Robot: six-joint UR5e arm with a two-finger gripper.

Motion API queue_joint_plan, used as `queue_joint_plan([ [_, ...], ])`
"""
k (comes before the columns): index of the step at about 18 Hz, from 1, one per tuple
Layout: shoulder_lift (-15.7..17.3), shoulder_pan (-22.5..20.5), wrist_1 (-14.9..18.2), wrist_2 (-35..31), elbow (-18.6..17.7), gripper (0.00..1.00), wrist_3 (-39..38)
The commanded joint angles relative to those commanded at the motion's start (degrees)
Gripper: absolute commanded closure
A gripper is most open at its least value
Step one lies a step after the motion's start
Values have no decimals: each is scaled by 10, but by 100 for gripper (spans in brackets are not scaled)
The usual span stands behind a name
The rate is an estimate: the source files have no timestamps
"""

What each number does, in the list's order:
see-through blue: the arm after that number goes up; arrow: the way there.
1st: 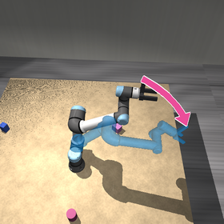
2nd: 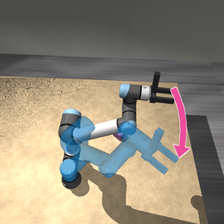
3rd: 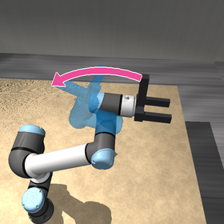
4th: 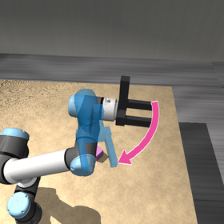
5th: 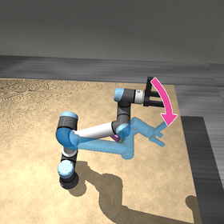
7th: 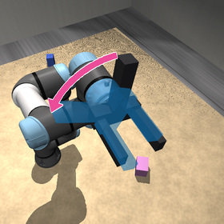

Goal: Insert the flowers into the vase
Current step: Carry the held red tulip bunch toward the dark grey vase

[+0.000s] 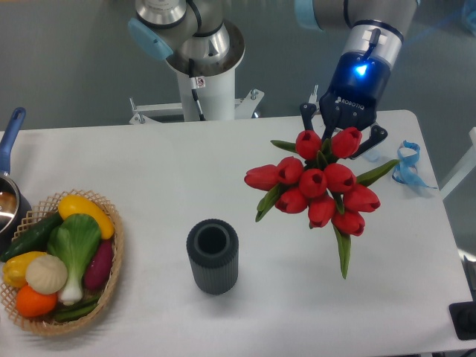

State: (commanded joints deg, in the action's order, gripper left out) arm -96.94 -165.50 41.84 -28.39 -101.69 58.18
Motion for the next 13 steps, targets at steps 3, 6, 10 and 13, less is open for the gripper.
queue_joint_plan([
  [3,1,2,0,1,1,96,0],
  [6,0,7,0,0,-4,96,1],
  [10,-2,16,0,3,-4,97,-1],
  [13,-7,25,0,3,0,96,3],
])
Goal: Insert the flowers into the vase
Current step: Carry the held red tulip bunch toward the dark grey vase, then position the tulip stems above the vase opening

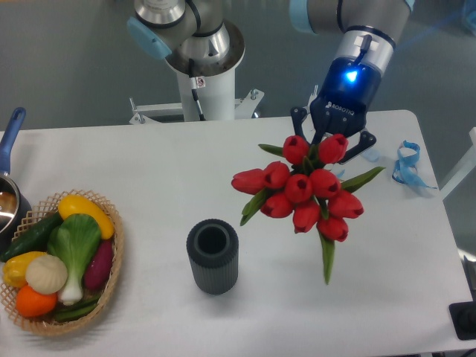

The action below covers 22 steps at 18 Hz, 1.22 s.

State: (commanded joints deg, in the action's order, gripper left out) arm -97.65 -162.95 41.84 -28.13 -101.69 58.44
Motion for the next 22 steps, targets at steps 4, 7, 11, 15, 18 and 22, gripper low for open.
queue_joint_plan([
  [4,-10,23,-3,7,10,97,1],
  [7,-21,36,-4,67,14,96,2],
  [11,-25,55,-4,160,15,96,21],
  [15,-54,61,-4,244,7,97,97],
  [18,-70,76,-4,285,7,96,131],
  [22,-81,83,-4,287,5,96,137],
])
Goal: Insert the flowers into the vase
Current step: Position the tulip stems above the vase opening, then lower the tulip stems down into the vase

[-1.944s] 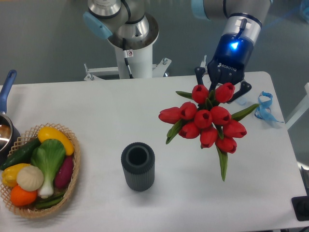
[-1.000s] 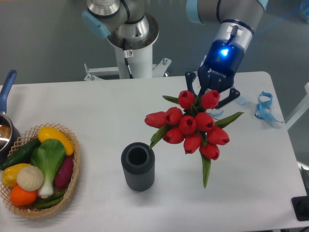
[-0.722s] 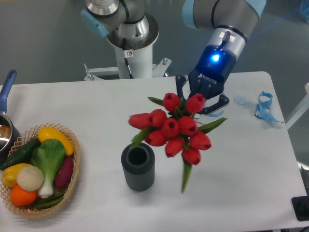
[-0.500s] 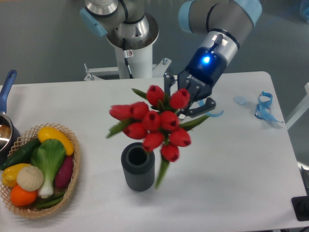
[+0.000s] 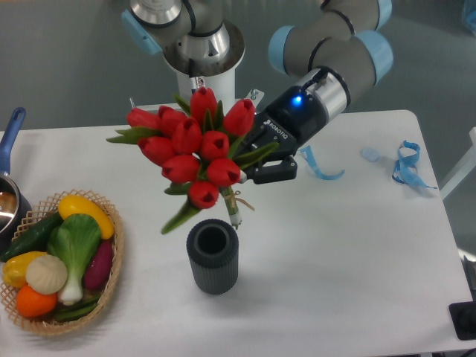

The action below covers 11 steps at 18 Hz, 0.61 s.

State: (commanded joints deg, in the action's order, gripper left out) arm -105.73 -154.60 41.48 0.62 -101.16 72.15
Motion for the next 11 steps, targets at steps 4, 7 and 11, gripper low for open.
queue_joint_plan([
  [4,-11,8,0,-1,-19,96,14],
  [7,-22,10,0,-1,-25,96,31],
  [11,-31,14,0,-1,-37,94,40],
])
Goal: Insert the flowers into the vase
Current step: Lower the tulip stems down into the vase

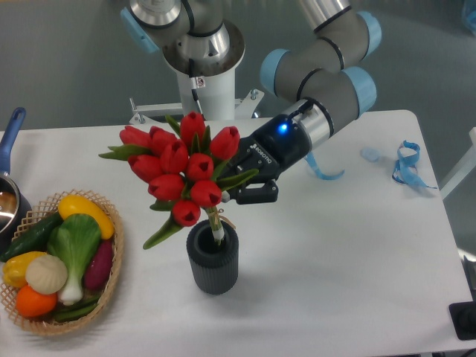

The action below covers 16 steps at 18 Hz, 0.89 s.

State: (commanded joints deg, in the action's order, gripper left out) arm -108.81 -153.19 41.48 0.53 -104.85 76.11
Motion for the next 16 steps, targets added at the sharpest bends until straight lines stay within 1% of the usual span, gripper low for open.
queue_joint_plan([
  [1,-2,3,0,0,-4,93,1],
  [3,-10,5,0,-1,-8,93,2],
  [7,-15,6,0,-4,-20,93,3],
  [9,-25,6,0,-4,-25,93,9],
  [14,-57,5,0,-5,-50,91,82],
  [16,-59,4,1,-5,-55,90,89],
])
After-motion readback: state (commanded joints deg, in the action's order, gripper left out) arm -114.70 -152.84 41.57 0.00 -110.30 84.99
